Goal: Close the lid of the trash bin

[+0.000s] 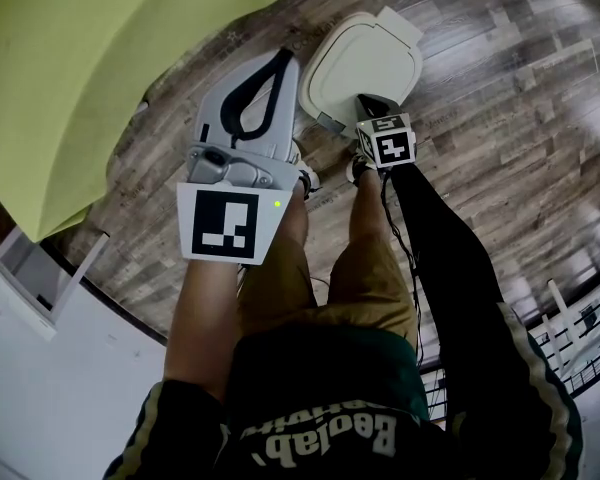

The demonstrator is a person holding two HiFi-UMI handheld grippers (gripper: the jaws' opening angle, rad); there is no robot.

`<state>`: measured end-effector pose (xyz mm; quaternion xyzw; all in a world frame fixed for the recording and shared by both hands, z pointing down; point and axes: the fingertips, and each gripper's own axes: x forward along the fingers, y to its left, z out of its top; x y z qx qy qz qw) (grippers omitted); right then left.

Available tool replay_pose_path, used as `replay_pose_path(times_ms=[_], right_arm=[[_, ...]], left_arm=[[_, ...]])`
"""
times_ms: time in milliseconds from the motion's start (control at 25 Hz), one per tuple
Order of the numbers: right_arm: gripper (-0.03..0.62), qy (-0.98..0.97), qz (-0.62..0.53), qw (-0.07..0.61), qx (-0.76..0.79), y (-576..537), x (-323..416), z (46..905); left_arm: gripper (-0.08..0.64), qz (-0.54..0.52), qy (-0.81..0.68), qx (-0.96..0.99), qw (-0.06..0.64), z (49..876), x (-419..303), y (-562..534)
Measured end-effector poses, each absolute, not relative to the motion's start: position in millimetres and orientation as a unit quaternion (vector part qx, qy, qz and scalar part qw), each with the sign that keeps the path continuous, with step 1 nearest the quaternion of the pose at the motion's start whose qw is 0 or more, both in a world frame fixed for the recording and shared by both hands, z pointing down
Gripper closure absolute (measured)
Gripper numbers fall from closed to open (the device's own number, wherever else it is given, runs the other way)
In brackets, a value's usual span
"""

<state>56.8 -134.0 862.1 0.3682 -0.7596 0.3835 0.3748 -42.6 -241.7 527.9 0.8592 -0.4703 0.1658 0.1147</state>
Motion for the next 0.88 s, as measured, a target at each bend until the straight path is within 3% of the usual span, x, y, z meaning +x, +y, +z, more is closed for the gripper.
replay_pose_path(times_ms=[880], right_arm=[[0.581,-0.751,0.396,0.369,0.378,-132.6,57.5,867.9]], left_arm=[[0.551,0.163,-0.474,0.856,0.124,531.5,-49.0,-228.5]])
